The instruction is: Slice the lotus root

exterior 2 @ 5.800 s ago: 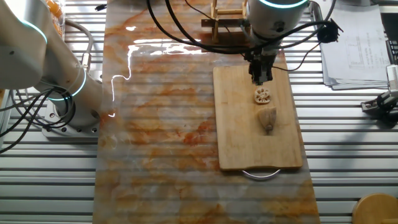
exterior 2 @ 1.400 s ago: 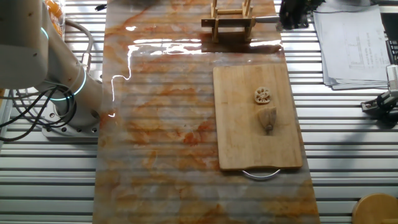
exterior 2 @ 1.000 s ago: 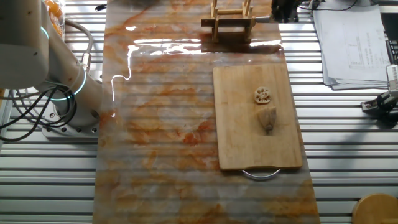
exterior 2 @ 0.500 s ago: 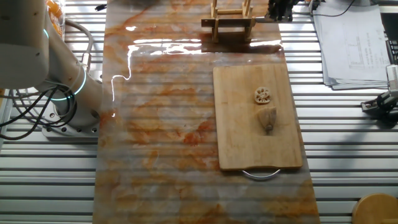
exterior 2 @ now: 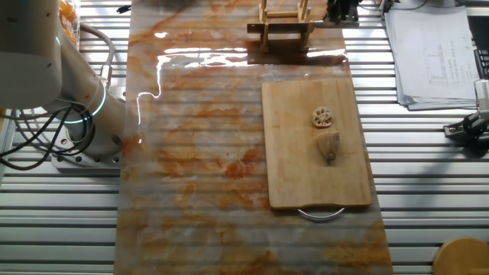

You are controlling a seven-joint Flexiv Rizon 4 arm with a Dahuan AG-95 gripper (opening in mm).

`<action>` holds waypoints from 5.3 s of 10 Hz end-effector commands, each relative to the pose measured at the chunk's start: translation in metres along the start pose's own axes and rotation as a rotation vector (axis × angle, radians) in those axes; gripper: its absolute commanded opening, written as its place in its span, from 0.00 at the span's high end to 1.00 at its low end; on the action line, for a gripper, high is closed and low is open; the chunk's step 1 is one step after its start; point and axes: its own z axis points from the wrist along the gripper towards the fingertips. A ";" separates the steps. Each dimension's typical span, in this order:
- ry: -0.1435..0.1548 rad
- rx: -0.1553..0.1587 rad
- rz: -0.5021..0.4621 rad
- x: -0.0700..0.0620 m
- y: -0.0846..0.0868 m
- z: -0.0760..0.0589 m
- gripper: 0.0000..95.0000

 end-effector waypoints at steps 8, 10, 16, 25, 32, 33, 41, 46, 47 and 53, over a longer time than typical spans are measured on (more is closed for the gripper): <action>-0.007 -0.059 0.067 0.020 0.027 0.052 0.80; -0.004 -0.062 0.066 0.025 0.027 0.057 0.80; -0.009 -0.066 0.086 0.030 0.032 0.076 0.80; -0.021 -0.064 0.110 0.029 0.036 0.110 0.80; -0.052 -0.063 0.125 0.029 0.035 0.120 0.80; -0.054 -0.064 0.125 0.030 0.035 0.123 0.80; -0.065 -0.089 0.119 0.029 0.034 0.126 1.00; -0.082 -0.116 0.100 0.029 0.034 0.122 1.00; -0.082 -0.103 0.090 0.028 0.034 0.113 1.00; -0.103 -0.068 0.021 0.035 0.037 0.045 1.00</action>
